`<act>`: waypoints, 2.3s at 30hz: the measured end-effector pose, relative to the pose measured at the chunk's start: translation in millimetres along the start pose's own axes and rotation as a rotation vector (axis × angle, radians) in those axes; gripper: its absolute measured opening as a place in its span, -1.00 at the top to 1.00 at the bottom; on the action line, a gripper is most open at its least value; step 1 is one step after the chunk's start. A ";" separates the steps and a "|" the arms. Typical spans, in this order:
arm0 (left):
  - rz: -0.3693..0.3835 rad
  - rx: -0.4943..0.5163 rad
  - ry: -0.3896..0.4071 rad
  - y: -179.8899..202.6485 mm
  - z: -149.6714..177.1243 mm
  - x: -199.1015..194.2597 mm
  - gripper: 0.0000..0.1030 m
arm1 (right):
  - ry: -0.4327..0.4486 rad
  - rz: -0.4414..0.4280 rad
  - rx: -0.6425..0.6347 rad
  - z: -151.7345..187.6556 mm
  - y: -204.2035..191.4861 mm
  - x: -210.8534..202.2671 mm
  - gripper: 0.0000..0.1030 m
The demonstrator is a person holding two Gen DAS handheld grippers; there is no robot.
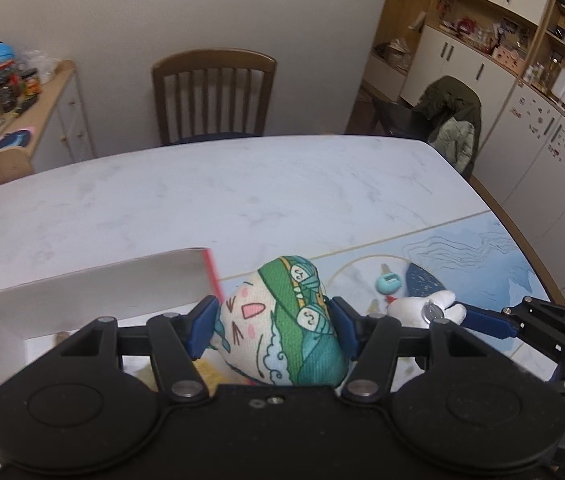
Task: Organize objects
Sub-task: 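Lift and carry both plush keychains over the cardboard box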
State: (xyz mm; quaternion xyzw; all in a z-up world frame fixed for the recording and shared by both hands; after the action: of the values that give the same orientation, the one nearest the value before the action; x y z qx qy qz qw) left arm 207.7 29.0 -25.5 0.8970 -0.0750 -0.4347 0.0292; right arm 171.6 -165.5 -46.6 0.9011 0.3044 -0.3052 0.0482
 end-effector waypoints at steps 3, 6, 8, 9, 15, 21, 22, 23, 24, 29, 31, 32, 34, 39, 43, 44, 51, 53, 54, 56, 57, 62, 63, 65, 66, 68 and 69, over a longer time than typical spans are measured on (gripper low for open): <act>-0.022 -0.016 0.011 -17.2 1.9 -11.8 -0.15 | 0.002 -0.027 -0.009 -6.3 -14.6 2.7 0.11; -0.059 -0.032 0.022 -36.2 5.1 -19.5 -0.15 | 0.000 -0.054 -0.023 -12.7 -29.9 6.5 0.11; -0.077 -0.049 0.026 -49.6 7.5 -23.4 -0.15 | -0.002 -0.070 -0.038 -16.7 -41.2 9.3 0.11; -0.087 -0.058 0.027 -55.5 8.8 -24.2 -0.15 | -0.002 -0.077 -0.047 -18.2 -47.2 11.2 0.11; -0.144 -0.088 0.030 -87.4 17.1 -30.6 -0.15 | -0.021 -0.121 -0.089 -24.7 -83.2 28.8 0.11; -0.205 -0.111 0.045 -115.8 23.3 -36.8 -0.15 | -0.044 -0.149 -0.117 -28.1 -114.0 50.5 0.11; -0.214 -0.119 0.046 -120.7 24.3 -36.6 -0.15 | -0.051 -0.150 -0.118 -28.4 -117.4 55.1 0.11; -0.224 -0.127 0.047 -125.7 25.9 -36.9 -0.15 | -0.058 -0.151 -0.117 -28.3 -119.8 59.6 0.11; -0.234 -0.134 0.046 -130.6 27.4 -36.2 -0.15 | -0.064 -0.152 -0.118 -28.1 -122.4 63.9 0.11; -0.267 -0.176 0.029 -155.7 38.2 -29.4 -0.15 | -0.100 -0.157 -0.120 -25.9 -135.8 85.9 0.11; -0.278 -0.191 0.020 -163.6 42.6 -26.2 -0.16 | -0.113 -0.158 -0.127 -23.9 -141.9 94.5 0.11; -0.284 -0.198 0.015 -167.8 45.2 -24.3 -0.16 | -0.120 -0.156 -0.132 -22.5 -144.5 98.6 0.11; -0.291 -0.212 0.002 -174.5 49.7 -20.9 -0.15 | -0.135 -0.156 -0.140 -20.2 -149.9 106.6 0.11; -0.312 -0.210 -0.028 -184.4 61.1 -11.4 -0.16 | -0.185 -0.156 -0.146 -13.8 -158.0 128.5 0.11; -0.316 -0.178 -0.057 -184.3 70.0 -1.0 -0.16 | -0.222 -0.160 -0.147 -8.3 -162.1 142.5 0.11; -0.312 -0.172 -0.062 -183.1 71.8 1.1 -0.16 | -0.228 -0.161 -0.154 -6.9 -163.3 145.1 0.11; -0.292 -0.159 -0.096 -178.6 84.3 12.2 -0.16 | -0.268 -0.148 -0.196 2.5 -168.6 162.0 0.11; -0.289 -0.159 -0.107 -178.7 88.3 14.6 -0.16 | -0.275 -0.149 -0.198 5.3 -167.6 164.1 0.11; -0.288 -0.160 -0.113 -179.5 89.9 16.1 -0.16 | -0.279 -0.150 -0.199 6.4 -167.3 165.0 0.11; -0.287 -0.162 -0.123 -179.7 93.5 18.3 -0.16 | -0.283 -0.149 -0.203 8.2 -167.1 166.5 0.11; -0.286 -0.163 -0.130 -179.8 95.2 19.8 -0.16 | -0.284 -0.146 -0.205 9.2 -167.1 167.1 0.11; -0.298 -0.139 -0.142 -177.9 100.1 23.6 -0.17 | -0.279 -0.147 -0.208 9.9 -167.8 166.1 0.09; -0.300 -0.134 -0.142 -177.2 100.2 23.5 -0.17 | -0.279 -0.149 -0.207 10.1 -167.9 165.7 0.09; -0.304 -0.124 -0.144 -176.1 100.5 23.7 -0.17 | -0.281 -0.153 -0.207 10.1 -168.1 164.5 0.08; -0.306 -0.119 -0.146 -175.2 101.0 24.0 -0.18 | -0.281 -0.153 -0.209 9.6 -168.1 163.6 0.08; -0.314 -0.110 -0.153 -174.5 102.8 25.3 -0.20 | -0.275 -0.153 -0.216 9.1 -168.2 160.3 0.07; -0.317 -0.105 -0.158 -174.2 104.0 26.4 -0.20 | -0.274 -0.150 -0.218 8.5 -167.9 158.8 0.05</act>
State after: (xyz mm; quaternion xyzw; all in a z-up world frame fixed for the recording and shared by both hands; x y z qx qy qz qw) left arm 161.3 198.1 -131.0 0.8578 0.0879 -0.5064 0.0010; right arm 170.0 50.6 -128.9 0.8153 0.3926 -0.3928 0.1637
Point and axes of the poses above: each gripper's, at about its wrist camera, not at the fingertips, and x roughly the way its jaws point, y to its right, z to its underside, the point moved 4 cm from there along x, roughly the way its jaws point
